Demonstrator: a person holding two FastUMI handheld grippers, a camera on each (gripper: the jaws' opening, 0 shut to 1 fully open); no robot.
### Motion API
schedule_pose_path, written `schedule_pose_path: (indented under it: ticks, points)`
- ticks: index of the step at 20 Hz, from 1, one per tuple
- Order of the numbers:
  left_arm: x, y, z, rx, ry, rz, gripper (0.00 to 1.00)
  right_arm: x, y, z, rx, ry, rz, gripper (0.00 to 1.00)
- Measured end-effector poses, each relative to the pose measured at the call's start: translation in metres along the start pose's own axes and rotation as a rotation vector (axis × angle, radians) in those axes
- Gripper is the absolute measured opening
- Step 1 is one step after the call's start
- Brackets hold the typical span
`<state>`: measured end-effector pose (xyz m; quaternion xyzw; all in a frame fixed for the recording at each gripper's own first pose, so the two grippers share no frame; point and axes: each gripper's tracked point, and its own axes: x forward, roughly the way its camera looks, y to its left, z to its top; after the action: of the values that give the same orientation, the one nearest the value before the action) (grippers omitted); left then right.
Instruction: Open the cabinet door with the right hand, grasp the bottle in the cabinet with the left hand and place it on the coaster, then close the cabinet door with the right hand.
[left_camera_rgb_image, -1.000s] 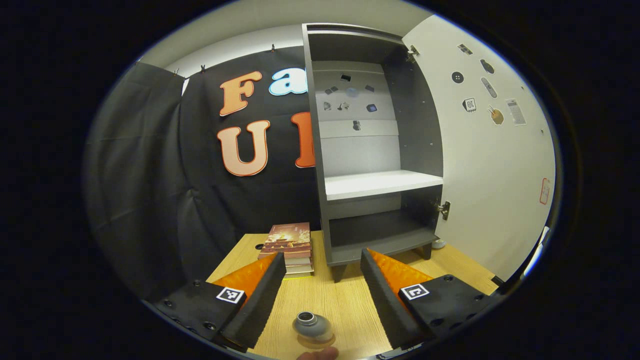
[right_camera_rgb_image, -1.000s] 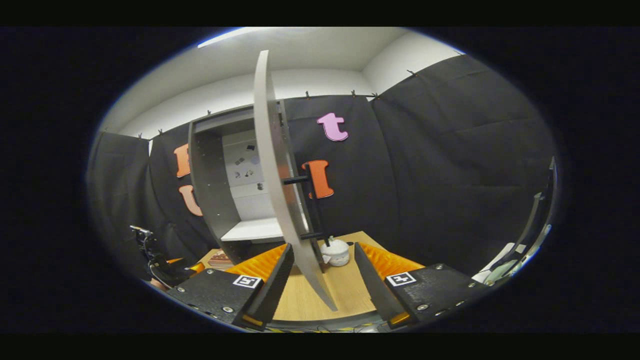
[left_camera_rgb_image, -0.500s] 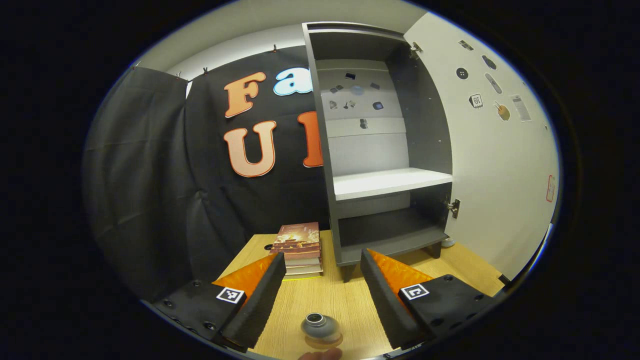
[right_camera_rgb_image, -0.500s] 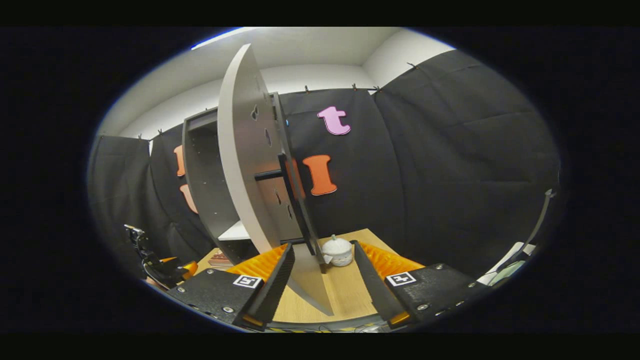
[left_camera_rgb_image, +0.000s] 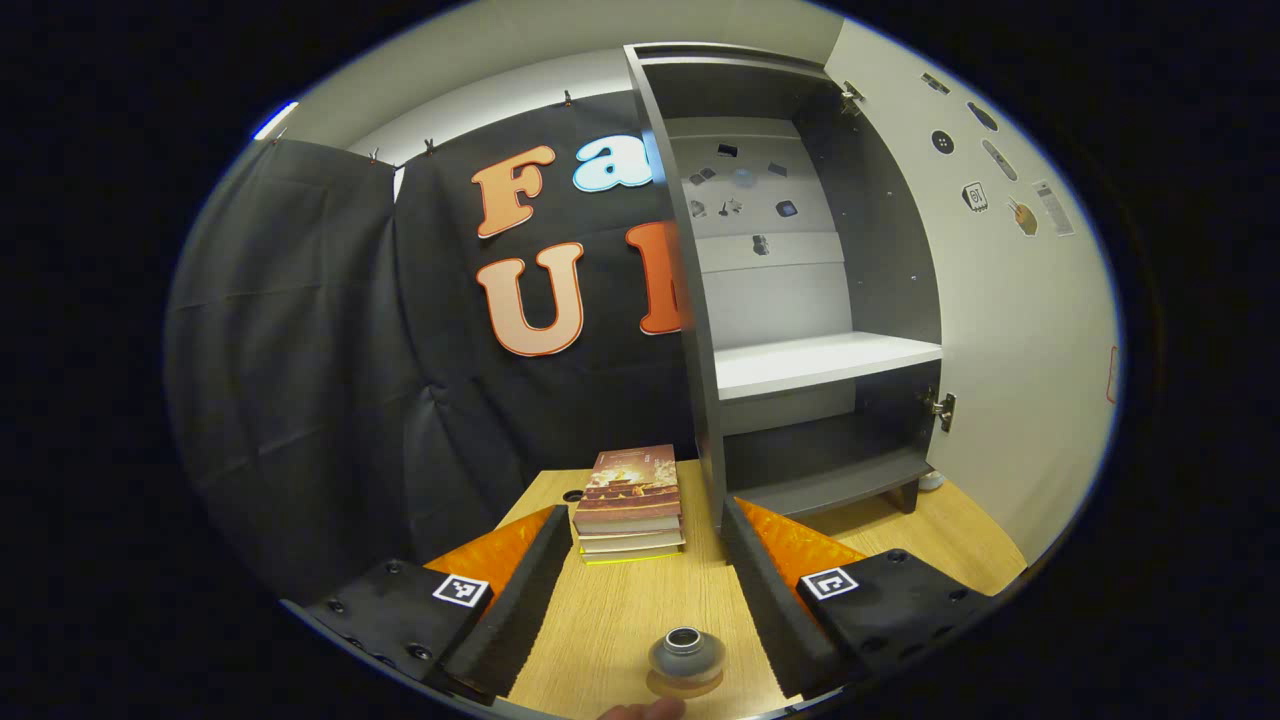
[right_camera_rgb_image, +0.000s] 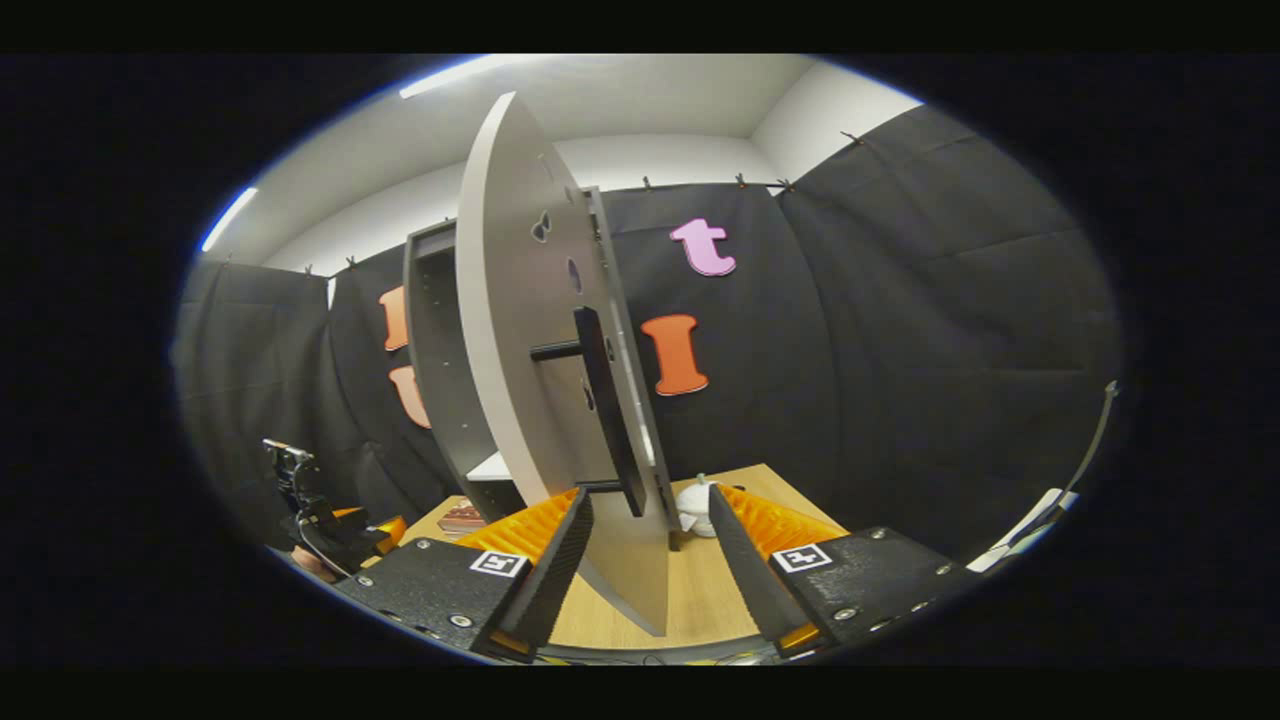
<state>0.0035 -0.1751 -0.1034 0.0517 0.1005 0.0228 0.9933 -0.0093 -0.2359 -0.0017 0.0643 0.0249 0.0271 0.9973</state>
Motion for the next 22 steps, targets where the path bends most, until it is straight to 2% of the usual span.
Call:
schedule_pose_path:
  ticks: [4,5,6,11,12,14,15,16,18,19,22]
  points:
    - [-0.003,0.004,-0.010,-0.005,0.029,-0.004,0.98,0.013,0.043,-0.007,0.002,0.008,0.099,0.74]
    - [-0.003,0.006,-0.011,-0.005,0.028,-0.003,0.98,0.017,0.052,-0.009,0.000,0.012,0.123,0.71]
    - [-0.003,0.009,-0.010,-0.002,0.025,0.001,0.98,0.021,0.061,-0.010,-0.004,0.014,0.142,0.74]
    - [0.005,0.035,-0.013,-0.011,0.028,0.026,0.98,0.046,0.091,-0.014,0.017,0.013,0.191,0.75]
    - [0.007,0.042,-0.015,-0.012,0.033,0.036,0.98,0.047,0.098,-0.017,0.027,0.017,0.207,0.71]
    - [0.013,0.053,-0.019,-0.021,0.041,0.054,0.98,0.056,0.112,-0.019,0.035,0.016,0.234,0.75]
    - [0.018,0.058,-0.021,-0.027,0.045,0.060,0.98,0.062,0.118,-0.018,0.032,0.016,0.247,0.69]
    - [0.021,0.062,-0.023,-0.033,0.050,0.064,0.98,0.068,0.126,-0.020,0.029,0.017,0.260,0.69]
    - [0.029,0.071,-0.023,-0.040,0.052,0.071,0.98,0.083,0.144,-0.021,0.019,0.023,0.283,0.81]
    - [0.033,0.075,-0.023,-0.042,0.052,0.072,0.98,0.092,0.153,-0.022,0.003,0.024,0.292,0.76]
    - [0.042,0.093,-0.022,-0.043,0.042,0.099,0.98,0.107,0.166,-0.025,-0.025,0.024,0.325,0.82]
